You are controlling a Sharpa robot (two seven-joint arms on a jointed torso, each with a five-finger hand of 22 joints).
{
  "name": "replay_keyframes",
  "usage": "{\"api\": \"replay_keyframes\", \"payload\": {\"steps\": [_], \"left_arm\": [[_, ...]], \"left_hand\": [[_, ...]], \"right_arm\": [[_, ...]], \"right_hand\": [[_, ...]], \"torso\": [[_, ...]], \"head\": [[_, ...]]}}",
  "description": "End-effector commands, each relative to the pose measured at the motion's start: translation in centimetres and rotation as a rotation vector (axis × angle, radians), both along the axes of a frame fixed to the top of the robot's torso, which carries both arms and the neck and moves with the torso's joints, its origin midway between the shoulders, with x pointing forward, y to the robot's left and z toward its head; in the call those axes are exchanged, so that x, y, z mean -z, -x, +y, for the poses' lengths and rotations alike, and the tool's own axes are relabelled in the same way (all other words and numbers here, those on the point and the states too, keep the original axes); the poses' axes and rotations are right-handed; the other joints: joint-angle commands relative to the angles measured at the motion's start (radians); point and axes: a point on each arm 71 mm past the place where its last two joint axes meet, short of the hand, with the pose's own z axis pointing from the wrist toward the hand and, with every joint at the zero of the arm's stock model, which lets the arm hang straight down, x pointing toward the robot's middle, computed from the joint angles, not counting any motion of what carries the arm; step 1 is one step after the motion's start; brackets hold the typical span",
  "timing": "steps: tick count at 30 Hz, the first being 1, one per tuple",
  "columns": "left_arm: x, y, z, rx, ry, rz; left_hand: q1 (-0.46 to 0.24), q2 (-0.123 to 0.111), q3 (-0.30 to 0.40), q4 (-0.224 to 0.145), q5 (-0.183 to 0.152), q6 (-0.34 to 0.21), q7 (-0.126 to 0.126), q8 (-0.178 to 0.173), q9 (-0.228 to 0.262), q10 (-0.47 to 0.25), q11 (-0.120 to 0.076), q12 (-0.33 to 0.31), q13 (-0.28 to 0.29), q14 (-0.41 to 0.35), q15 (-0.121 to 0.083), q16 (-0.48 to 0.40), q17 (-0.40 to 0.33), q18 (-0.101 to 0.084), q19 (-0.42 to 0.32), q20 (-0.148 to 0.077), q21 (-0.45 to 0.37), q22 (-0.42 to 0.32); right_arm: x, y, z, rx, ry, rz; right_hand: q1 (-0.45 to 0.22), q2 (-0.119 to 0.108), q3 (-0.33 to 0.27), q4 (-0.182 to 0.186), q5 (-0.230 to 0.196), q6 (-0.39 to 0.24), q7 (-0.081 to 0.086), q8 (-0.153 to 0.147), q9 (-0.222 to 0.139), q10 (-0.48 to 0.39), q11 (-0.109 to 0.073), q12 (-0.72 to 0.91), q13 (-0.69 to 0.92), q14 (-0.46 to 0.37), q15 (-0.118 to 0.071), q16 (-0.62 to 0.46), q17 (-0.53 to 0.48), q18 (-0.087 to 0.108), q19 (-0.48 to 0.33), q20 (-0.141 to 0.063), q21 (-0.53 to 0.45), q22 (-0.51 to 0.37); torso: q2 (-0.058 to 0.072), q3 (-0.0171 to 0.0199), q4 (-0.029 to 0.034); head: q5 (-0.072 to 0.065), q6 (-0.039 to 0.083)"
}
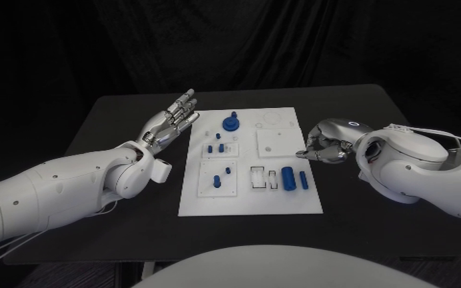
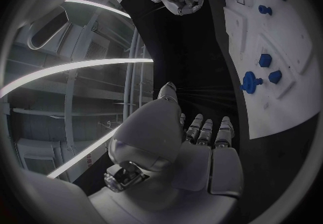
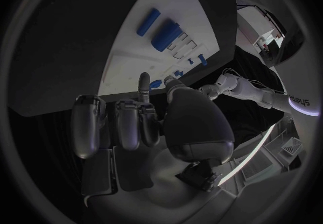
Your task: Assemble the parts on the task board
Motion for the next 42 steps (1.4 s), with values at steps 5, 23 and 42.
{"api": "replay_keyframes", "payload": {"steps": [5, 23, 42], "left_arm": [[-1.0, 0.3, 0.3, 0.019, 0.083, -0.121], [-1.0, 0.7, 1.0, 0.026, 0.082, -0.097], [-0.9, 0.8, 1.3, 0.034, 0.083, -0.079]], "left_hand": [[0.008, 0.012, 0.009, -0.004, 0.009, 0.006, 0.017, 0.002, 0.002, 0.002, 0.017, 0.006, 0.002, 0.000, 0.016, -0.007, -0.002, 0.009, 0.002, 0.010, -0.002, 0.002], [0.029, 0.009, 0.019, -0.005, 0.023, 0.035, 0.045, 0.007, 0.005, 0.008, 0.037, 0.023, 0.003, 0.000, 0.034, -0.007, -0.002, 0.009, 0.004, 0.023, 0.000, 0.005], [0.038, 0.008, 0.024, -0.006, 0.029, 0.050, 0.065, 0.009, 0.007, 0.013, 0.057, 0.035, 0.004, 0.000, 0.051, -0.007, -0.002, 0.010, 0.007, 0.035, 0.002, 0.009]], "right_arm": [[1.1, 0.7, 0.2, 0.069, 0.053, 0.060], [3.0, 2.0, 2.3, 0.012, 0.120, -0.012], [4.7, 2.1, 3.2, -0.004, 0.179, 0.013]], "right_hand": [[-0.030, 0.002, -0.006, 0.002, -0.007, -0.011, 0.001, 0.000, 0.019, 0.104, -0.006, 0.002, 0.263, 0.074, -0.007, 0.002, 0.095, -0.012, 0.069, -0.010, 0.008, 0.229], [-0.064, -0.016, -0.008, 0.003, -0.064, 0.001, -0.003, 0.002, 0.048, 0.104, -0.010, 0.002, 0.263, 0.075, -0.009, 0.007, 0.101, -0.014, 0.070, -0.011, 0.023, 0.232], [-0.165, -0.038, 0.006, 0.007, -0.149, 0.018, -0.008, -0.021, 0.076, 0.104, -0.015, 0.002, 0.263, 0.068, -0.013, -0.010, 0.059, -0.011, 0.063, -0.015, 0.015, 0.227]], "torso": [[-0.025, -0.0007, -0.0163], [-0.031, -0.0030, -0.0201], [-0.025, -0.0091, -0.0136]], "head": [[-0.060, 0.000], [-0.108, 0.000], [-0.097, 0.000]]}}
